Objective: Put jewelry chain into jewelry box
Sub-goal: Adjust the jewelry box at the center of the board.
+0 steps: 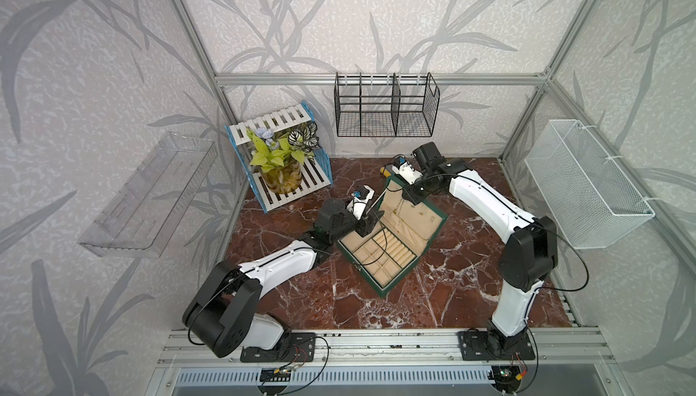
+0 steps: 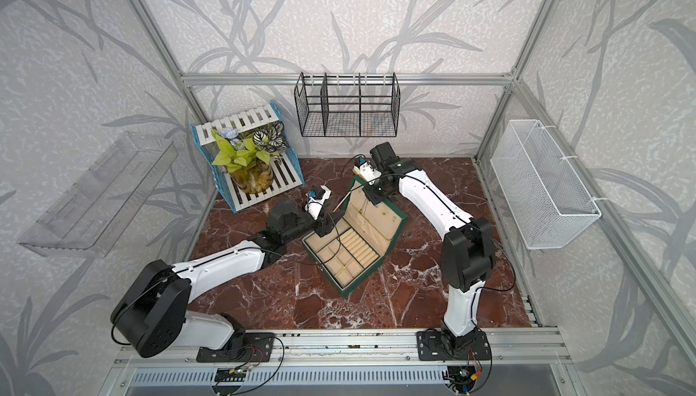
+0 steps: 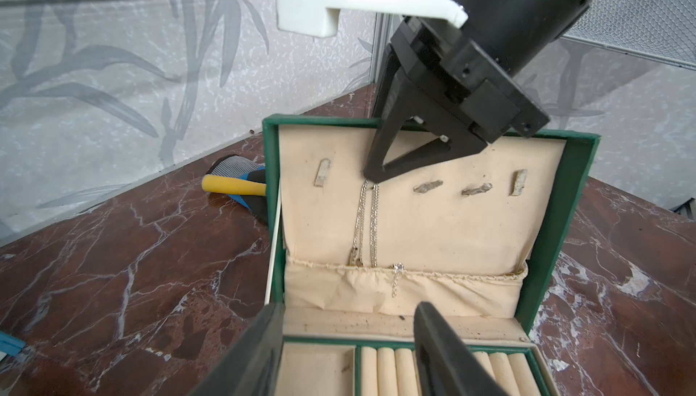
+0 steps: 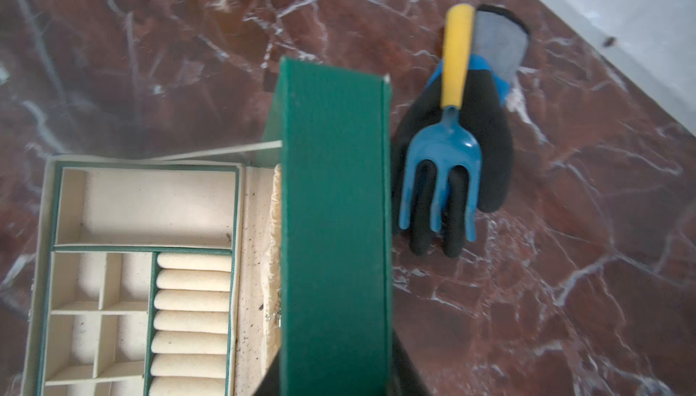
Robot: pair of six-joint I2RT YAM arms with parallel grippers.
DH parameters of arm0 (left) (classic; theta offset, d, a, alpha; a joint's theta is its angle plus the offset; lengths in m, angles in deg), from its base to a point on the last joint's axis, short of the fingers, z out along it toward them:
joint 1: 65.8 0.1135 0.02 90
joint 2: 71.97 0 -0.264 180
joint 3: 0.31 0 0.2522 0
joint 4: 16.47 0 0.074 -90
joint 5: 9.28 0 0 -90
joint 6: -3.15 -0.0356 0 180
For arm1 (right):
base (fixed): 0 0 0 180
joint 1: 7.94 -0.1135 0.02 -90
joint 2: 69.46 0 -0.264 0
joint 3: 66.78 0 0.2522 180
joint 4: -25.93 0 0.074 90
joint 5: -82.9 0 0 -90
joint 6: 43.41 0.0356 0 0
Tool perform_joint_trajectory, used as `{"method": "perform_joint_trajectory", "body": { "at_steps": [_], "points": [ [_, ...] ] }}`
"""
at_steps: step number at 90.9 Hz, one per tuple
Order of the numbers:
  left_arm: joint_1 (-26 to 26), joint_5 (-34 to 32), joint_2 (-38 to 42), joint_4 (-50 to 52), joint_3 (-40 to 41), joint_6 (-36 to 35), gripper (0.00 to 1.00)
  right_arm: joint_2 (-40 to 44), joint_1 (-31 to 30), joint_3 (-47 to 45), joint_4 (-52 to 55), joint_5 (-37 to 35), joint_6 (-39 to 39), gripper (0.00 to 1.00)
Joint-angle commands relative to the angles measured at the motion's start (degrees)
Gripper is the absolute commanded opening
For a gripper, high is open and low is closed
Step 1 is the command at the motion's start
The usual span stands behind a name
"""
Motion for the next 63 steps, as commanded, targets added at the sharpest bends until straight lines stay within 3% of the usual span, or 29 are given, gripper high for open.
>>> {"method": "perform_joint_trajectory", "body": {
  "at_steps": [1,16,25,43,52,63],
  "points": [
    [0.3,2.3,1.3,2.8,0.6,-2.2,0.58,-0.1,-0.4,1.6,5.8,12.9,-7.6,0.00],
    [0.2,1.8,2.0,3.4,1.9,-2.3,0.57,-1.5,-0.5,4.6,8.7,14.1,-10.7,0.01],
    [0.3,2.4,3.5,3.2,3.4,-2.8,0.57,-0.8,-0.5,6.5,8.7,13.2,-8.9,0.15],
    [0.3,1.0,6.9,4.7,4.7,-1.3,0.57,6.8,-0.5,4.5,5.1,11.6,-5.0,0.57],
    [0.2,-0.5,8.4,5.4,5.7,0.6,0.57,13.6,-0.6,-1.3,1.9,11.7,-2.8,0.66],
    [-0.3,-2.0,9.9,6.5,6.4,3.0,0.56,21.0,-1.2,-8.5,-0.4,13.9,0.2,0.67]
  ]
}}
